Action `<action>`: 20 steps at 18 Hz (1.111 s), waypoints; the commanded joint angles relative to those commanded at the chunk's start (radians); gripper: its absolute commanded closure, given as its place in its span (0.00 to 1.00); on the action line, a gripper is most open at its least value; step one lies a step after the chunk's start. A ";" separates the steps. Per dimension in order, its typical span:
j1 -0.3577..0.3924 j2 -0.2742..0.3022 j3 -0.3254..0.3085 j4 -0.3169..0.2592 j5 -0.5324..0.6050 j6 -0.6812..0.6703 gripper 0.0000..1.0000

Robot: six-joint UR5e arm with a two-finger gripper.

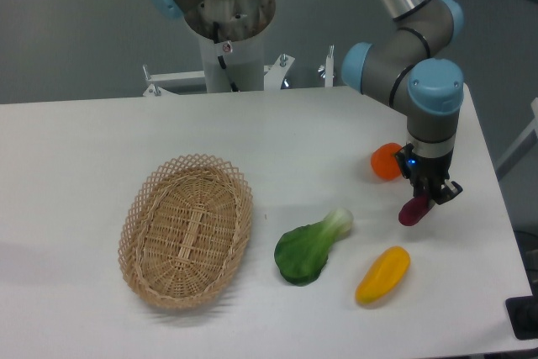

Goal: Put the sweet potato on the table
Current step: 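Lower the held sweet potato onto the table beside the orange, then open the gripper and lift it away from the sweet potato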

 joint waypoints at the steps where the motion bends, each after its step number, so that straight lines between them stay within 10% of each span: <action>1: 0.000 0.000 -0.005 0.003 0.000 0.000 0.82; 12: 0.000 -0.002 -0.034 0.006 -0.005 0.000 0.73; 14: 0.000 -0.002 -0.029 0.006 -0.003 -0.002 0.56; 17: 0.000 0.001 -0.012 0.006 -0.003 -0.023 0.00; 20: 0.000 0.021 0.003 0.005 0.000 -0.029 0.00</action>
